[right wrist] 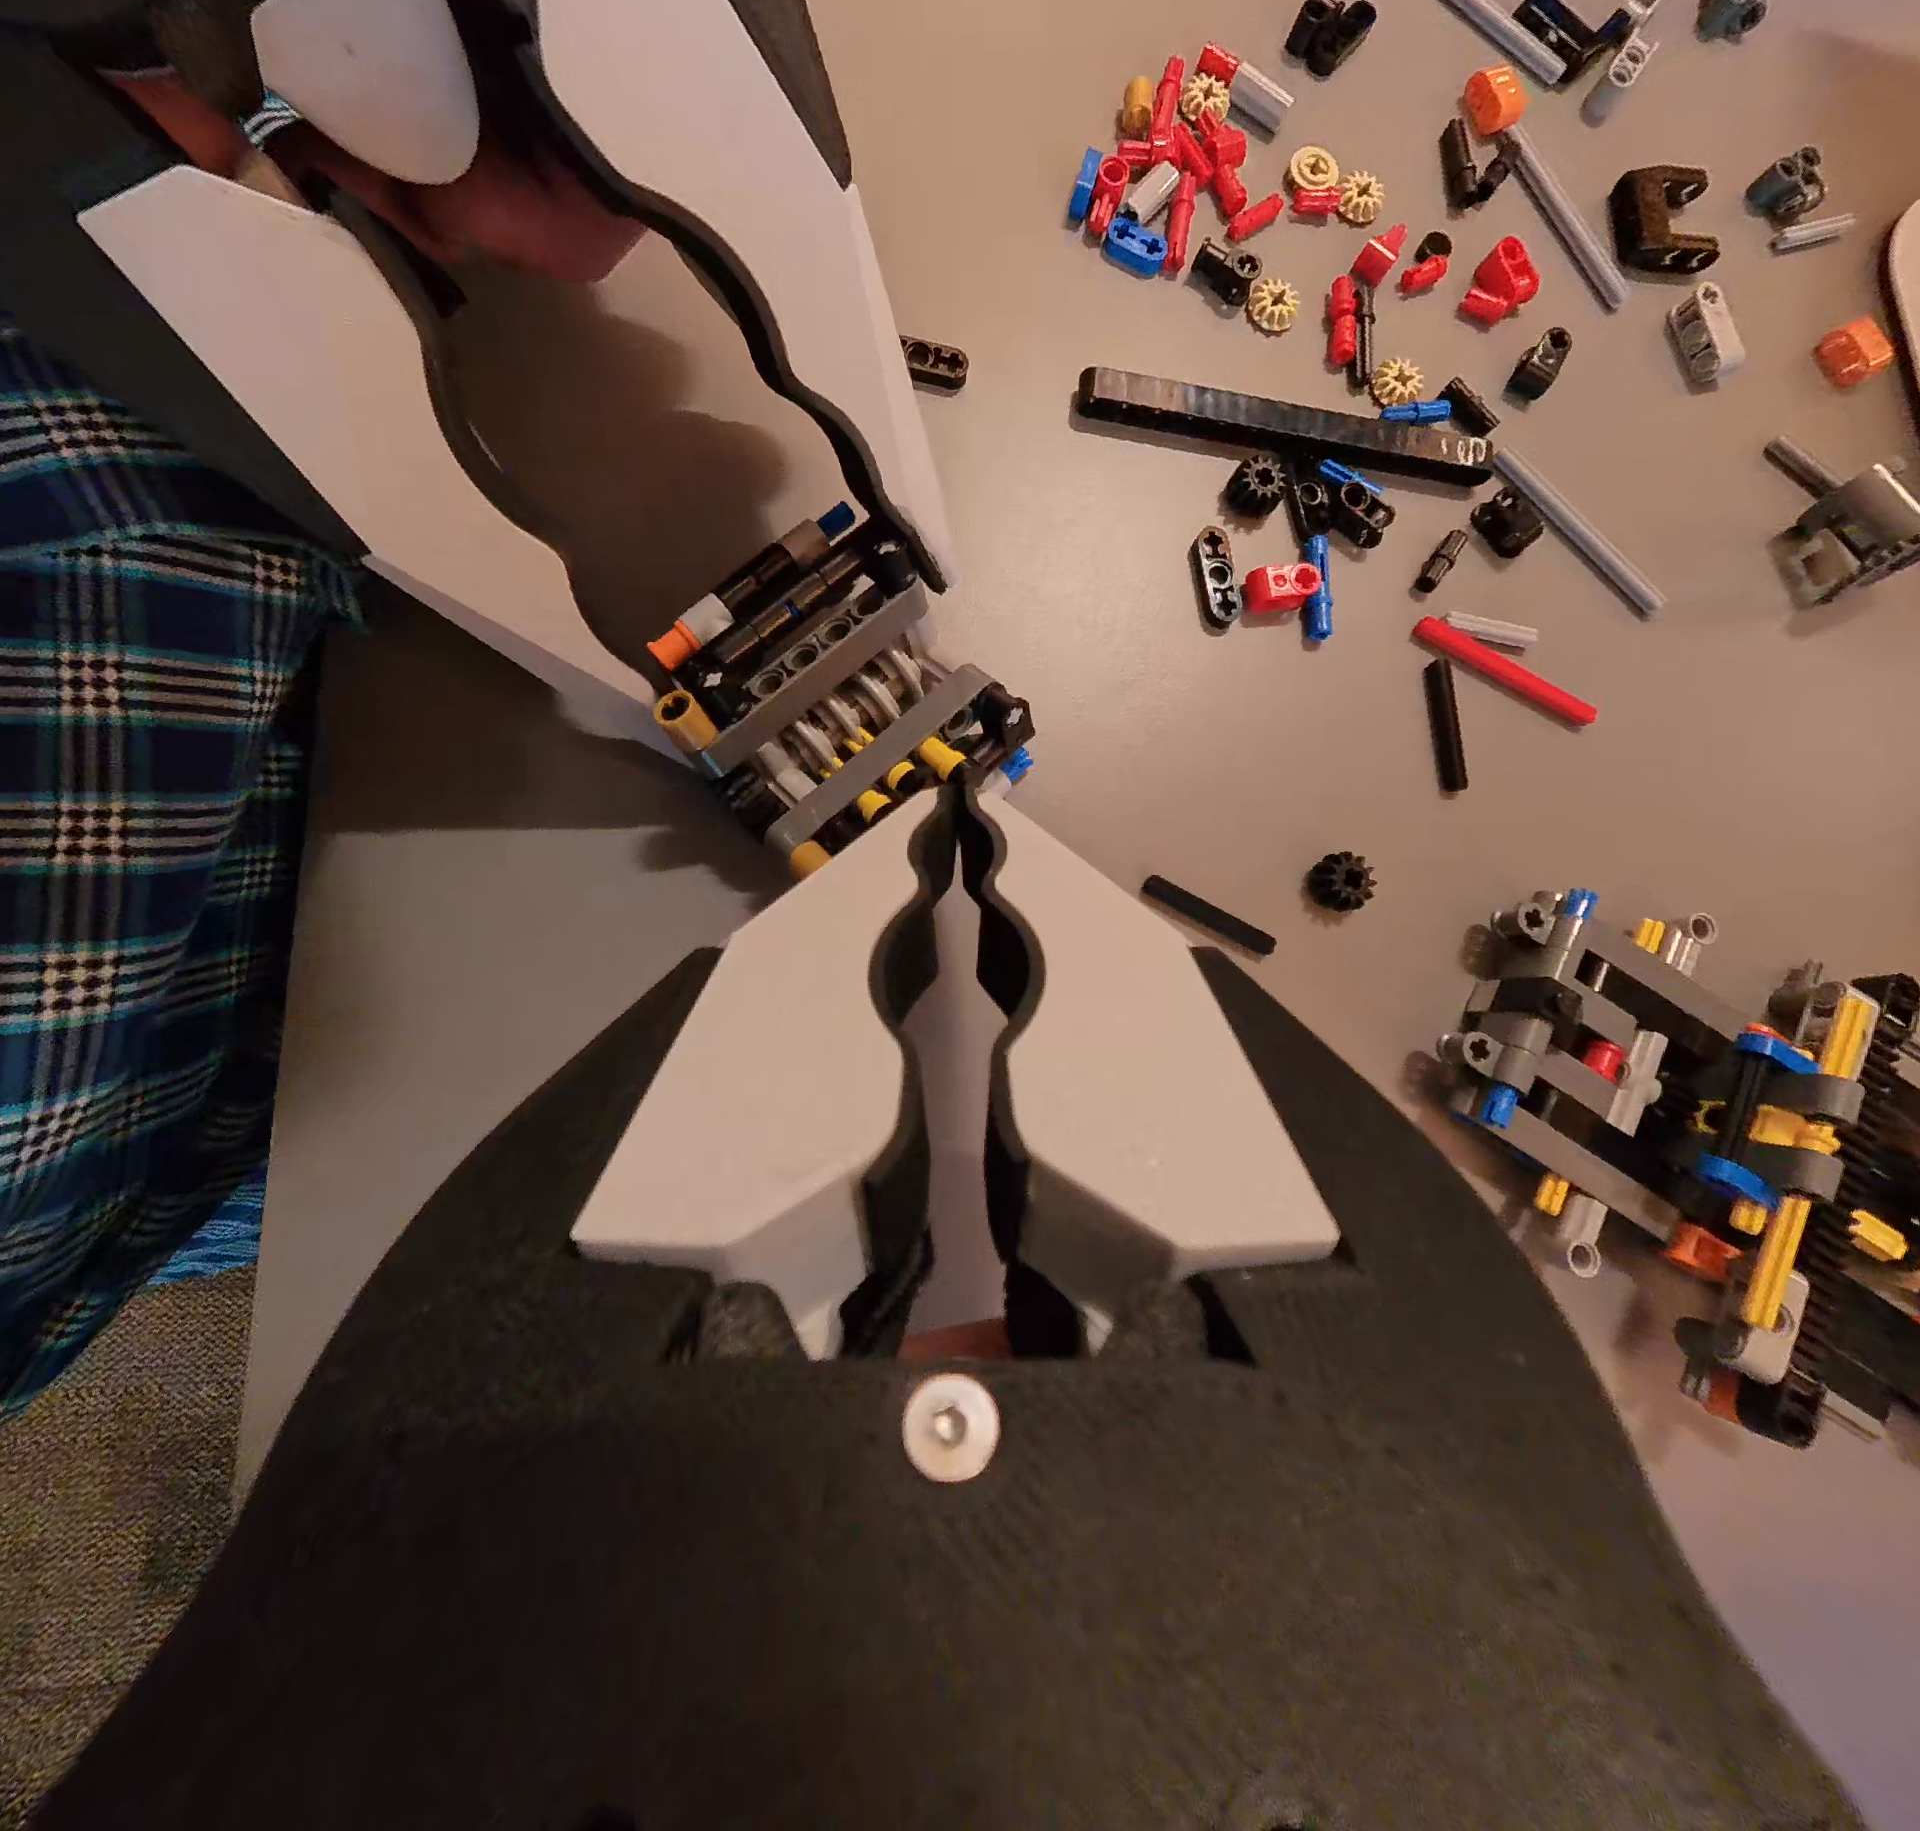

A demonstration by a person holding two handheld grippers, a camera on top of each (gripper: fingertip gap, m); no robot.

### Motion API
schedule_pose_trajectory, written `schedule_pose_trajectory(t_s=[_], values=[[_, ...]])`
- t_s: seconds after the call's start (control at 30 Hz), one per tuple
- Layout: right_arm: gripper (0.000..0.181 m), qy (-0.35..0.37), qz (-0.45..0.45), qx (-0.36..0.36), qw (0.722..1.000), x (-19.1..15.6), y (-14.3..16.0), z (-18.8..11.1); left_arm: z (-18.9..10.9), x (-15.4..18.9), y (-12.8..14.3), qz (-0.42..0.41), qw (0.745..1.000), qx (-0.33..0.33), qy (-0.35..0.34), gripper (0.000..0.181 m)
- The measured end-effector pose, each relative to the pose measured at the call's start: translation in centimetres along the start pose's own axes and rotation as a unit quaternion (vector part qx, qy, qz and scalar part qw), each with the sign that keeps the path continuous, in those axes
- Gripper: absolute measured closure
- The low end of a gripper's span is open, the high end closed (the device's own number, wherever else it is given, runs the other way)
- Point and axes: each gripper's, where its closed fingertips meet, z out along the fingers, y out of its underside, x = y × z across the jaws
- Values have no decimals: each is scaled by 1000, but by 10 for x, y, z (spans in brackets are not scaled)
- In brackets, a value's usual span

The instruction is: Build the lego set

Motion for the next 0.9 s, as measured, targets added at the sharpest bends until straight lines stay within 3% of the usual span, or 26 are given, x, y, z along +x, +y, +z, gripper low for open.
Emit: schedule_pose_trajectory(t_s=[0.9], values=[[181,-61,-49,-8,997,0,-1,1,-1,2,2,-11,1000,15,-6,127]])
